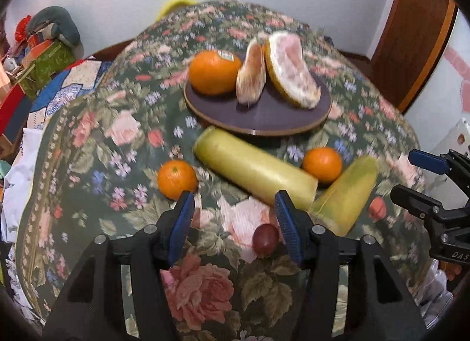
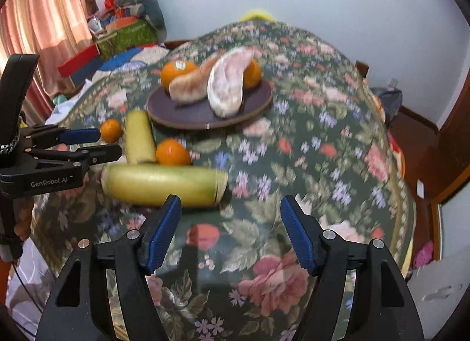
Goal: Organize fruits
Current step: 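Release both pomelo segments on the plate and withdraw both tools, then grasp a yellow cylinder with the right tool while the left tool grasps the other yellow cylinder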
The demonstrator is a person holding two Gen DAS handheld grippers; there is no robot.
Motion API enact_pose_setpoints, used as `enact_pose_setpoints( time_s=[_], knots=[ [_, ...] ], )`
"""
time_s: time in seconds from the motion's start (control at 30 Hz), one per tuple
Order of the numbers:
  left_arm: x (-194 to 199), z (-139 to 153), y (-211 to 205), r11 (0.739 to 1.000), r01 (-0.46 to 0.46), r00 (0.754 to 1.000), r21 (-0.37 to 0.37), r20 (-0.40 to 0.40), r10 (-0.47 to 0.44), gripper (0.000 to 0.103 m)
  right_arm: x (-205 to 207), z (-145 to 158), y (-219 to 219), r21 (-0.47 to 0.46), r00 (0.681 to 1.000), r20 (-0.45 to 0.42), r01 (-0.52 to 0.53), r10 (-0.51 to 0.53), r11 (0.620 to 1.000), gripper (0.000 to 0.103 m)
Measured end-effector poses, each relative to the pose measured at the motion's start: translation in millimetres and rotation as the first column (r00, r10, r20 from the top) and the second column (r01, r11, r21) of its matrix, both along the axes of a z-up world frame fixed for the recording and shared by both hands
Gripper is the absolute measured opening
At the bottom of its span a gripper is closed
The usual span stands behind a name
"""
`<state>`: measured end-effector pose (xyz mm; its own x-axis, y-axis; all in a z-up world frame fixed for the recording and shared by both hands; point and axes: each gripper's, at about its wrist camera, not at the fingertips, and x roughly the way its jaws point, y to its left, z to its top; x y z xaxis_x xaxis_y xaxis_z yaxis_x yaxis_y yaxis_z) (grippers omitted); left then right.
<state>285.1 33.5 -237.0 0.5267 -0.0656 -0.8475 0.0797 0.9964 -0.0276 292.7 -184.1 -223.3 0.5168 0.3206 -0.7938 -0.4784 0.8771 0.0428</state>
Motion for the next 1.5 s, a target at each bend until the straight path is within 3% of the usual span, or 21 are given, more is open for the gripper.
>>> enact_pose_setpoints(
  time_s=[0.3,0.77,0.87,0.97,1.17,1.37,1.5],
  knots=[
    [-6,-10,-6,0.997,0.039,0.998,-0.059,-0.048,-0.042,0.057,12,-25,8,-0.006,0.998,-0.065,0.001,-0.001,1.0,0.067],
    [-12,15,-65,0.988,0.149,0.988,-0.036,0.038,-0.148,0.057,23,-10,-15,0.057,0.997,-0.049,0.062,-0.059,0.996,0.067],
    [-10,19,-72,0.983,0.166,0.986,-0.078,0.041,-0.164,0.057,25,-8,-18,0.032,0.997,-0.032,0.076,-0.075,0.997,0.067],
    [-12,22,-75,0.976,0.185,0.983,-0.111,0.043,-0.181,0.057,27,-1,-27,0.084,0.996,-0.046,0.084,-0.08,0.993,0.067],
    [-17,29,-53,0.989,0.122,0.991,-0.089,0.072,-0.115,0.057,28,14,-19,0.162,0.996,-0.056,0.082,-0.074,0.983,0.067],
    [-19,27,-14,0.997,0.02,0.998,-0.08,0.066,-0.014,0.057,40,-12,2,0.102,0.993,-0.095,0.084,-0.074,0.991,0.067],
    [-17,20,1,0.997,-0.016,0.998,-0.078,0.052,0.02,0.057,42,-26,-2,0.104,0.987,-0.132,0.103,-0.089,0.989,0.052]
  ],
)
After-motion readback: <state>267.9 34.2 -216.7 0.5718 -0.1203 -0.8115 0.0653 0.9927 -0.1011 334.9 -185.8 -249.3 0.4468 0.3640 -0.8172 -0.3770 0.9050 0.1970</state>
